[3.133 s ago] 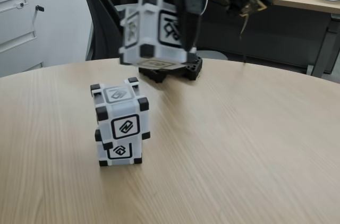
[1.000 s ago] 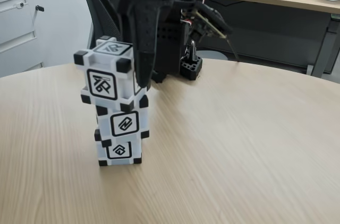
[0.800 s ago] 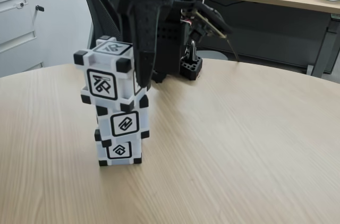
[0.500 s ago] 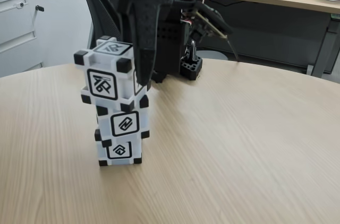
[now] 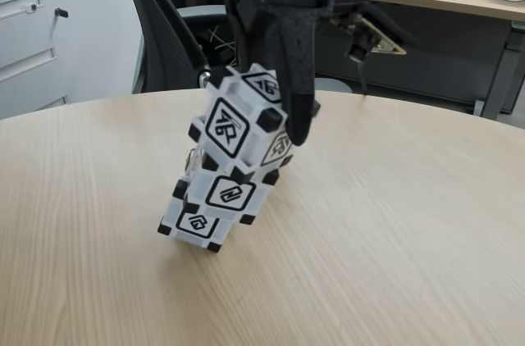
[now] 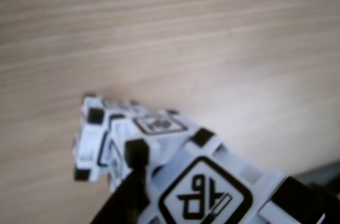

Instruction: Stack cubes from left to right.

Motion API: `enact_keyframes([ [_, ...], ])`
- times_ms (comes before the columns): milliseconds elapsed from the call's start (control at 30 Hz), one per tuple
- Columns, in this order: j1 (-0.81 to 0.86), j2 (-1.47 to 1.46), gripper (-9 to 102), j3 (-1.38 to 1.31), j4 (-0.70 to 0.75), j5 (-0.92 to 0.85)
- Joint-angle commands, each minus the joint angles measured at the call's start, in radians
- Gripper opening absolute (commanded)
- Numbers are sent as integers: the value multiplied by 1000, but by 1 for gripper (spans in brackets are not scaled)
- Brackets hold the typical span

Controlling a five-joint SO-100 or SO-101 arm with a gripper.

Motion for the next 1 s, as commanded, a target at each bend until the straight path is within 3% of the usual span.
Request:
enact_keyframes([
  [0,-6,8,31,-12,-5,11],
  [267,-6,8,18,-12,-5,9],
  [967,-6,6,4,-12,-5,31],
])
